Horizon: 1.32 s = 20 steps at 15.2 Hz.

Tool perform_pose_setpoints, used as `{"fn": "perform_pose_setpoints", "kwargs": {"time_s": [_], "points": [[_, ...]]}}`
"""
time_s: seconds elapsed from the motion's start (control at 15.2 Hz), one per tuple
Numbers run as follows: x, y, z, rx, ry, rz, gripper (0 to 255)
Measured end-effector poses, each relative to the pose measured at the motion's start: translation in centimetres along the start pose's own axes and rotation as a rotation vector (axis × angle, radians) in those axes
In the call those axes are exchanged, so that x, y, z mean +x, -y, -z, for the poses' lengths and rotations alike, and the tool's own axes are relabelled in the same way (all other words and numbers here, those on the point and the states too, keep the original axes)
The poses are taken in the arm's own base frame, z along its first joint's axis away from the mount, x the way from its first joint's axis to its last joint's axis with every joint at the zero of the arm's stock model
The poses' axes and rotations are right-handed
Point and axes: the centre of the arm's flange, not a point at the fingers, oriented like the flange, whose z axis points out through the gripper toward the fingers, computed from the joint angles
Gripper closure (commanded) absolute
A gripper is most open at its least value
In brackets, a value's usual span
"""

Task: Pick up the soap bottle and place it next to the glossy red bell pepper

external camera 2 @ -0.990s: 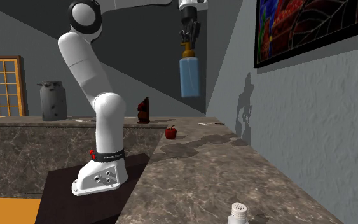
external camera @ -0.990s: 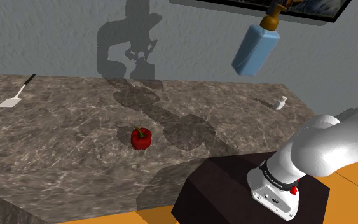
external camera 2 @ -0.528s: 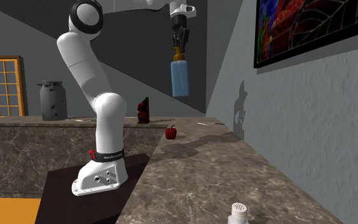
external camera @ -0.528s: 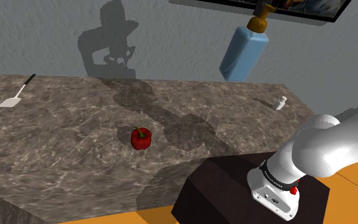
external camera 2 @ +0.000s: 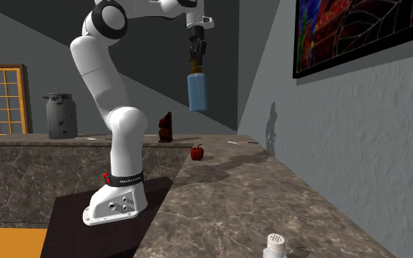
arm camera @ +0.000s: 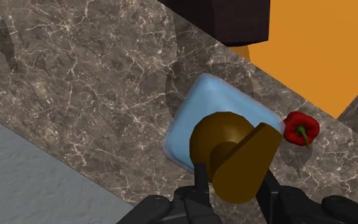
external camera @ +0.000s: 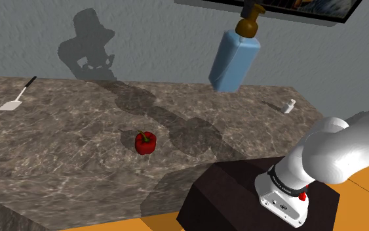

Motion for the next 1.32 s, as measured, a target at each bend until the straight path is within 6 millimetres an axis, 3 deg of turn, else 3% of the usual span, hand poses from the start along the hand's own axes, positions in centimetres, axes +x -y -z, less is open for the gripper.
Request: {"fn": "perform_pose_setpoints", "kwargs": {"time_s": [0.73, 1.32], "points": [[1.0, 13.6, 1.0, -0.001, 0.0, -0.001, 255], [0.8, 14.7, -3.4, 0.0, 0.0, -0.002, 255]]}}
